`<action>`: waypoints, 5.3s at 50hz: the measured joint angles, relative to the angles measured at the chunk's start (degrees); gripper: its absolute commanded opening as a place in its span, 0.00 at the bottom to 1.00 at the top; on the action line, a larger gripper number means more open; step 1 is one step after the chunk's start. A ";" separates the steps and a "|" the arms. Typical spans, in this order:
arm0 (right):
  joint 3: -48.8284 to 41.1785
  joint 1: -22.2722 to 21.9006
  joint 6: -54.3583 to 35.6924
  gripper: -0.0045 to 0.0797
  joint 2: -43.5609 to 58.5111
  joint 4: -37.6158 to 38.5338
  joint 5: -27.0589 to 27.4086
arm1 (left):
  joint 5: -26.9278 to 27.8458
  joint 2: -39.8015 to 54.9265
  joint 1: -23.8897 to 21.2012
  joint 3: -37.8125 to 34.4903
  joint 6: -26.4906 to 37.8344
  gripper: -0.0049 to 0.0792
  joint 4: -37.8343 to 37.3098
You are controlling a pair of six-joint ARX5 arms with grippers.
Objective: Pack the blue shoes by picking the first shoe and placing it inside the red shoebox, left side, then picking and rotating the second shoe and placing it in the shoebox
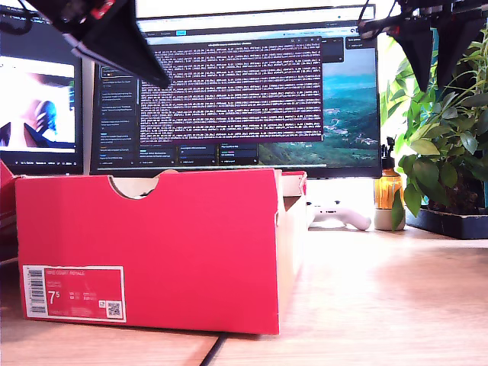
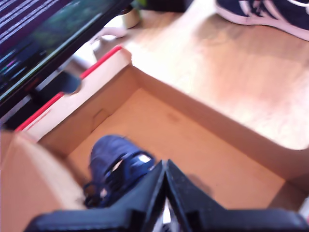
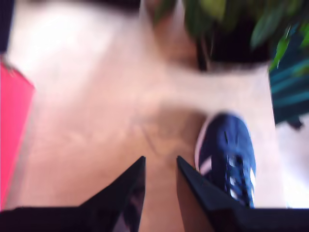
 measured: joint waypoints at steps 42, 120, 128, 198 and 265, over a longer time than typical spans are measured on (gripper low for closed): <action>-32.26 -4.76 -0.63 0.27 -24.72 7.69 0.57 | 5.29 0.00 7.26 0.00 -0.87 0.04 0.00; -42.27 -19.06 63.67 0.27 -34.23 6.73 -17.84 | 5.27 0.00 7.26 0.00 -0.87 0.04 -2.34; -42.27 -19.06 62.60 0.27 -34.23 3.98 -18.29 | 5.29 0.00 7.26 0.00 -0.87 0.04 -2.34; -42.29 -19.52 73.64 0.60 -19.58 -5.22 -8.83 | 5.29 0.00 7.26 0.00 -0.87 0.04 -2.36; -45.46 -22.82 22.10 0.04 -14.43 -1.36 -9.68 | 5.27 0.00 7.26 0.00 -0.87 0.04 -2.43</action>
